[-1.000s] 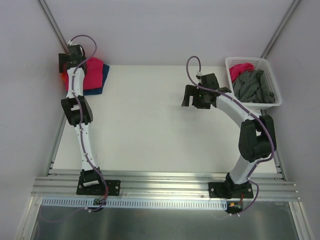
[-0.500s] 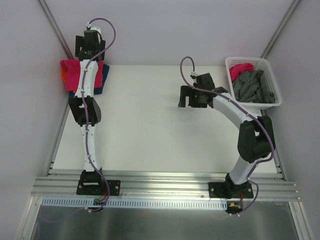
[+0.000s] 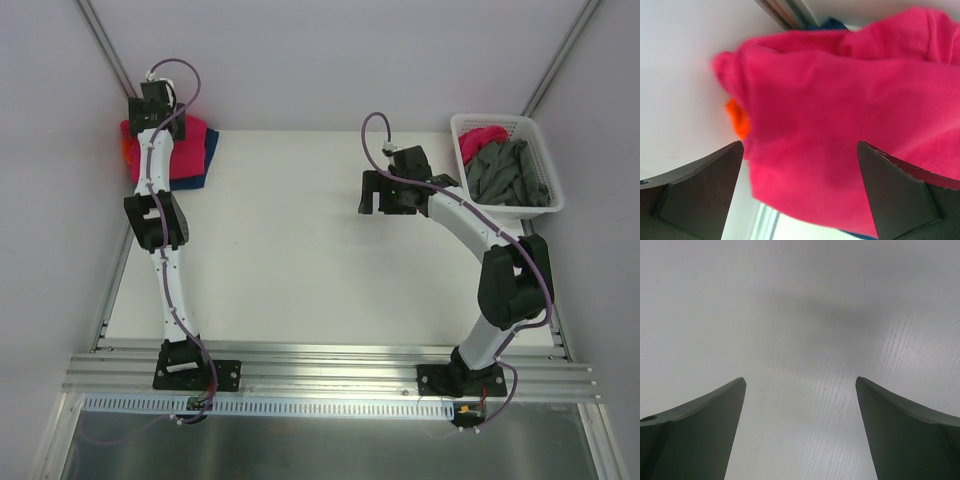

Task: Fold and stack the t-shirts
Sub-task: Neatly place the folded tshirt to the corner

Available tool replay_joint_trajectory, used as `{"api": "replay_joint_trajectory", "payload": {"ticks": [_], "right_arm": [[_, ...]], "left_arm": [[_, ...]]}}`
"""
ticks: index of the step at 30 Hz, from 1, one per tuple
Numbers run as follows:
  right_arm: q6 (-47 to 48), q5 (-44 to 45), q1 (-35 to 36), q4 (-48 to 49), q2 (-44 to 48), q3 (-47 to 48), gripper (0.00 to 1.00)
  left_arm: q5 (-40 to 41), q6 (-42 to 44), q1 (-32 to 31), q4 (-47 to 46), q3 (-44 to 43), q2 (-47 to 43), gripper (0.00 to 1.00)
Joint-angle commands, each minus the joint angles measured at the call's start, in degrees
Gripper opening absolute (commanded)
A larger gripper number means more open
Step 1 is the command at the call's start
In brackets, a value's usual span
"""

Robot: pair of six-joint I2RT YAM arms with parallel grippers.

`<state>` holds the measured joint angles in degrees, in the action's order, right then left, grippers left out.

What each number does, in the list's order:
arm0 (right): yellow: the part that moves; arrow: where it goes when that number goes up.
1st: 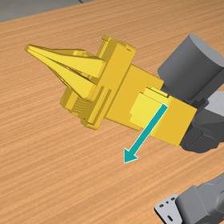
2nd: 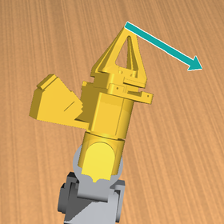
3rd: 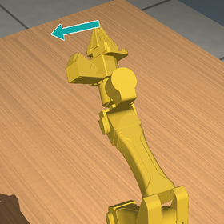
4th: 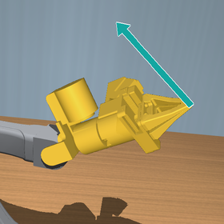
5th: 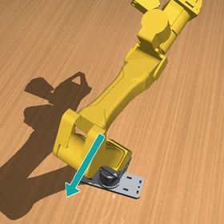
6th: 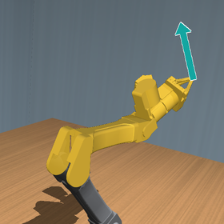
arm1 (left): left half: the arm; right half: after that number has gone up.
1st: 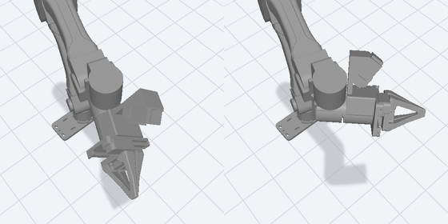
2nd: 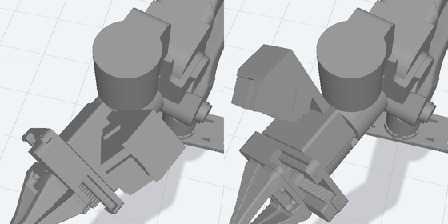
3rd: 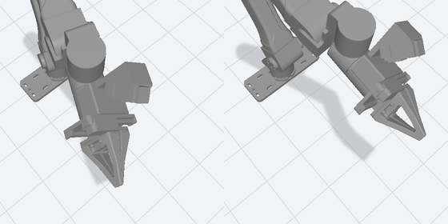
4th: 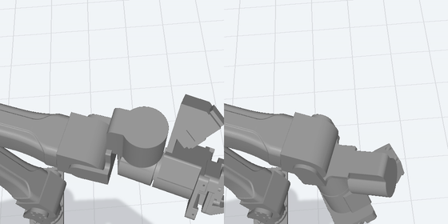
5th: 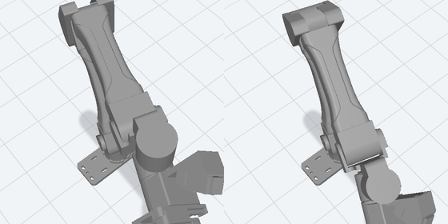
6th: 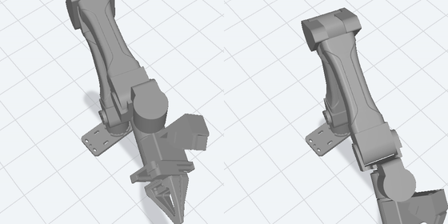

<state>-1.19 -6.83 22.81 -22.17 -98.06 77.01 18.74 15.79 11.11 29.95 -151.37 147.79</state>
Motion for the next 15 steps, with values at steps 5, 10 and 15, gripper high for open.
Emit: {"api": "replay_joint_trajectory", "payload": {"ticks": [5, 10, 15], "right_arm": [[0.75, 0.68, 0.22, 0.03, 2.26, 0.77, 0.97], [0.84, 0.68, 0.22, -0.06, 2.44, 0.42, 0.97], [0.75, 1.03, 0.31, -0.15, 2.61, 0.33, 0.97]], "left_arm": [[3.58, 1.87, -0.74, 0.46, -0.33, 4.18, 0.98], [3.32, 1.79, 0.83, -0.16, -0.33, 4.53, 0.98], [0.68, 0.13, 3.3, -0.95, -0.85, 5.84, 0.97]]}}
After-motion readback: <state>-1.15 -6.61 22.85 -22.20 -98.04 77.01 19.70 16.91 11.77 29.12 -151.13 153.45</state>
